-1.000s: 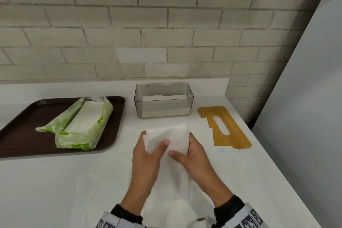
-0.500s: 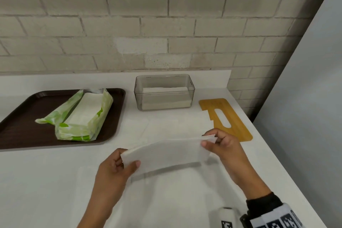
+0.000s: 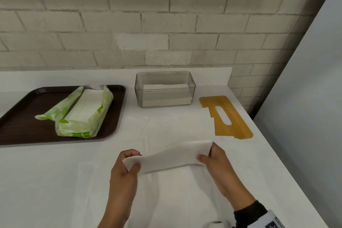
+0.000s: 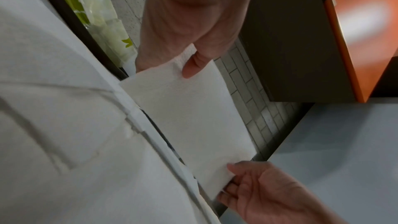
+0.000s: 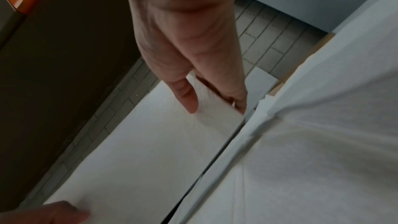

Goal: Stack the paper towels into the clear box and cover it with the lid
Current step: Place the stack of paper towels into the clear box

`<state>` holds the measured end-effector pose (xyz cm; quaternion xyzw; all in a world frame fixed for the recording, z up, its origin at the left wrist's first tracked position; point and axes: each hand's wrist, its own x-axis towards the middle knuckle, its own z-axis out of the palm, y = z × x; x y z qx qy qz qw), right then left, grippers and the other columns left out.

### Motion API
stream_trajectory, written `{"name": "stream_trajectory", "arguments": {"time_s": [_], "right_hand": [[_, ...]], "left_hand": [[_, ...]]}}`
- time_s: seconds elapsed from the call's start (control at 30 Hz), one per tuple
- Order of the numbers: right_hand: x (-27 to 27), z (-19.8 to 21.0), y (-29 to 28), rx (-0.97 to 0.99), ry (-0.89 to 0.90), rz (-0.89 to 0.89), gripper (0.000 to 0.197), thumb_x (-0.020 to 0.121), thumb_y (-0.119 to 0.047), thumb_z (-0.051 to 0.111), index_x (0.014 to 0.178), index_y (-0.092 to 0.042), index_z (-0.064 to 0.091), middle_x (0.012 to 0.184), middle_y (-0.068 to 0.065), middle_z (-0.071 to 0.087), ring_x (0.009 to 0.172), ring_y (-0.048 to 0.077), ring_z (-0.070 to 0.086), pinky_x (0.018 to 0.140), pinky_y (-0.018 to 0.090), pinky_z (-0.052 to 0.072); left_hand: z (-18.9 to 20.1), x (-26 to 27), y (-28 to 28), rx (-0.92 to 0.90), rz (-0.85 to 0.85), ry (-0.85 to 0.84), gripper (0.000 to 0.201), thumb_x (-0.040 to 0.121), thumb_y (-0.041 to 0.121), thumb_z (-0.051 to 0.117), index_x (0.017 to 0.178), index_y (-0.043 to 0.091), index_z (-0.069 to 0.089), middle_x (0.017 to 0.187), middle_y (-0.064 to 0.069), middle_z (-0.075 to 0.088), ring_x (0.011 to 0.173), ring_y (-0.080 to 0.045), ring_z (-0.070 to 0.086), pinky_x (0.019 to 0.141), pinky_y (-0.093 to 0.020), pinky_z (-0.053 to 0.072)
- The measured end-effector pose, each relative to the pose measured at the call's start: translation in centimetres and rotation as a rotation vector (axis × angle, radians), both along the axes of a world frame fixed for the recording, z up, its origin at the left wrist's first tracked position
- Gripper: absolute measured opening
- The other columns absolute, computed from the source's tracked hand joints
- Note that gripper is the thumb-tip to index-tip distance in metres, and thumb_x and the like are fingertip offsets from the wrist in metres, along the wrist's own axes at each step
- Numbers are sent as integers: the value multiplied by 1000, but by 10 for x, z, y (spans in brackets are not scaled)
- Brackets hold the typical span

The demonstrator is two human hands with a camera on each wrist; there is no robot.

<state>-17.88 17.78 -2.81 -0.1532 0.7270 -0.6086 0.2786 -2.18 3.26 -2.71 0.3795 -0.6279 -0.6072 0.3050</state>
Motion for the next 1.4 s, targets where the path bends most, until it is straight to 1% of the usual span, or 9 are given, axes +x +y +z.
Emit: {"name": "stream_trajectory", "arguments": {"time_s": [0.2, 0.43, 0.57, 0.7, 0.93, 1.13, 1.23, 1.33, 1.4], "right_hand": [[1, -11, 1, 130, 2, 101, 26, 83, 8, 53, 87, -18, 54, 85, 0, 54, 75, 13, 48, 63, 19, 37], [-10, 12, 2, 25, 41, 58, 29, 90, -3, 56, 109, -24, 60, 107, -7, 67, 101, 9, 62, 88, 26, 49], [-24, 36, -1, 45, 224, 89, 17, 87, -5, 61, 99, -16, 64, 100, -1, 68, 95, 15, 64, 89, 30, 52], [-31, 78, -21, -21, 403, 235, 22, 84, -2, 64, 76, -22, 62, 74, -13, 58, 65, -2, 51, 64, 9, 41], [-21, 90, -74, -4, 402, 522, 19, 89, -11, 62, 83, -28, 64, 80, -12, 62, 75, 2, 57, 71, 17, 46], [-62, 34, -71, 363, 342, 314, 17, 89, 0, 53, 92, -14, 62, 88, 2, 63, 69, 11, 56, 66, 21, 46], [-70, 11, -69, 620, 396, 491, 4, 83, -12, 67, 87, -14, 66, 96, 1, 66, 85, 14, 59, 76, 23, 47], [-60, 6, -69, 720, 402, 706, 24, 72, -35, 78, 83, -18, 65, 89, -8, 58, 93, 13, 52, 81, 24, 44], [-51, 3, -69, 849, 530, 786, 39, 68, -41, 80, 93, -18, 62, 106, -4, 46, 105, 18, 39, 93, 31, 40]], "left_hand": [[-1, -3, -1, 32, -14, -49, 34, 83, -12, 48, 92, 20, 57, 89, -5, 61, 79, -22, 52, 65, -30, 40], [10, 3, -16, 75, -45, 14, 28, 86, -12, 53, 91, 16, 58, 84, -3, 65, 75, -18, 57, 65, -28, 42], [9, 20, -28, -82, -330, -241, 32, 79, -10, 64, 83, 21, 62, 73, -3, 67, 61, -13, 59, 60, -23, 44], [18, 22, -23, -152, -630, -400, 28, 75, 7, 75, 84, 32, 65, 74, 12, 69, 60, -2, 59, 64, -20, 48], [22, 4, -3, 219, -330, -104, 51, 71, 40, 76, 115, 18, 64, 103, -1, 74, 98, -24, 68, 93, -47, 51], [3, 33, -28, 384, -94, -3, 27, 85, 12, 64, 110, 3, 63, 99, -18, 72, 95, -38, 67, 94, -54, 48], [-1, 42, -36, 401, -44, 20, 28, 86, 12, 62, 112, 0, 62, 102, -21, 70, 96, -39, 65, 92, -54, 48], [-4, 45, -40, 408, -20, 24, 30, 88, 13, 61, 115, 0, 60, 103, -21, 70, 96, -39, 65, 92, -54, 48], [-5, 45, -41, 413, -28, 22, 30, 89, 14, 61, 116, 0, 60, 103, -20, 70, 96, -39, 65, 92, -53, 48]]}}
